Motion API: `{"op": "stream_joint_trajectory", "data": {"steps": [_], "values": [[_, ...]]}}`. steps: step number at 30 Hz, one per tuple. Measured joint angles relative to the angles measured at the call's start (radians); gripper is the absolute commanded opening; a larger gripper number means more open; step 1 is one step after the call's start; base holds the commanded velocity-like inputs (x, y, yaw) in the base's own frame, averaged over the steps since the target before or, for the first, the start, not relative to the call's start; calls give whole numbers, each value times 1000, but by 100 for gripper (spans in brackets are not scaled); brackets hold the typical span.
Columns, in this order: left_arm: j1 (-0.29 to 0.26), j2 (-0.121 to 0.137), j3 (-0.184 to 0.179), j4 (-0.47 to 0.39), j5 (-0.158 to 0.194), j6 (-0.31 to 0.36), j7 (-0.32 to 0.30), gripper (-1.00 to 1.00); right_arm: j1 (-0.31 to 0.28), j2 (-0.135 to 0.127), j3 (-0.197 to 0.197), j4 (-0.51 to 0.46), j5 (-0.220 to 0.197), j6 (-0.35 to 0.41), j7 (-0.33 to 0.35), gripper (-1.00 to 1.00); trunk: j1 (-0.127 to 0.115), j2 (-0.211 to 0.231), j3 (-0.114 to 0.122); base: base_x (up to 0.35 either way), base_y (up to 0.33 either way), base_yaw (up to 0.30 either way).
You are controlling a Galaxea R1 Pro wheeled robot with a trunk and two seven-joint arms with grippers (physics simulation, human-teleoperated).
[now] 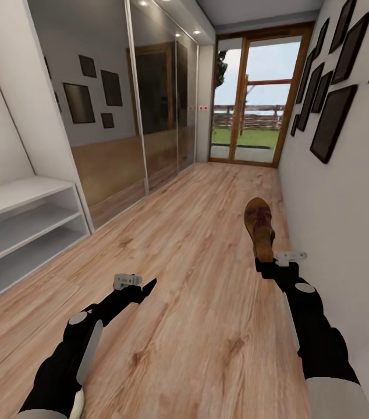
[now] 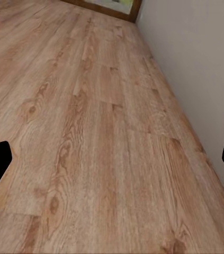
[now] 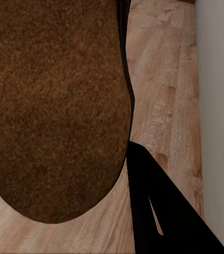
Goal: Pick up the two gym shoes and the two sandals from the corridor floor and place them onto the hallstand (shoe rack) in the corridor, making sure they are on the rack and not on the floor. Arrange them so the two gym shoes are next to each other and the two sandals are next to each other.
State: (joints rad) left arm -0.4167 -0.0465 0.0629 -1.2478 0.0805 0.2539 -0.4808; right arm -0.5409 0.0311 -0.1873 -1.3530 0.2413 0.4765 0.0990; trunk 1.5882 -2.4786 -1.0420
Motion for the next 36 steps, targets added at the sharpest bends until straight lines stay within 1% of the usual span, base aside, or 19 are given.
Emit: {"op": "stream_joint_trajectory", "data": {"steps": [5, 10, 11, 13, 17, 20, 23, 28, 36], "values": [[0, 0, 0, 0, 0, 0, 0, 100, 0, 0, 0, 0, 0, 0, -1, -100, 0, 0, 0, 237, -159, 0], [28, 2, 28, 28, 24, -28, 28, 100, 0, -1, 29, -8, -3, -2, 0, -100, 1, 0, 0, 0, 0, 0], [34, 2, 23, 27, 30, -34, 22, 100, 0, 0, 23, -8, 0, -2, 0, -100, 1, 0, 0, 0, 0, 0], [45, 1, 11, 15, 19, -23, 11, 100, 0, -1, 12, -8, 0, -2, 0, -100, 1, 0, 0, 0, 0, 0], [60, 0, -11, -7, -2, 0, -11, 100, 0, -2, 10, -8, -1, -2, 0, -100, 1, 0, 0, 0, 0, 24], [60, 1, -13, -24, -16, 17, -22, 100, 0, -1, 11, -8, -1, -2, -1, -100, 1, 0, 0, 0, 0, 178], [60, 3, -12, -41, -17, 34, -22, 100, 0, -1, 11, -7, -1, -2, -1, -100, 1, 0, 0, 0, 0, 256], [60, 6, -12, -69, -17, 37, -22, 100, 0, -1, 11, -8, -1, -2, -1, -100, 1, 0, 0, 0, 0, 249], [60, 5, -14, -76, -16, 38, -23, 100, 0, -1, 10, -8, -1, -2, 0, -100, 0, 0, 0, 48, 0, 35]]}}
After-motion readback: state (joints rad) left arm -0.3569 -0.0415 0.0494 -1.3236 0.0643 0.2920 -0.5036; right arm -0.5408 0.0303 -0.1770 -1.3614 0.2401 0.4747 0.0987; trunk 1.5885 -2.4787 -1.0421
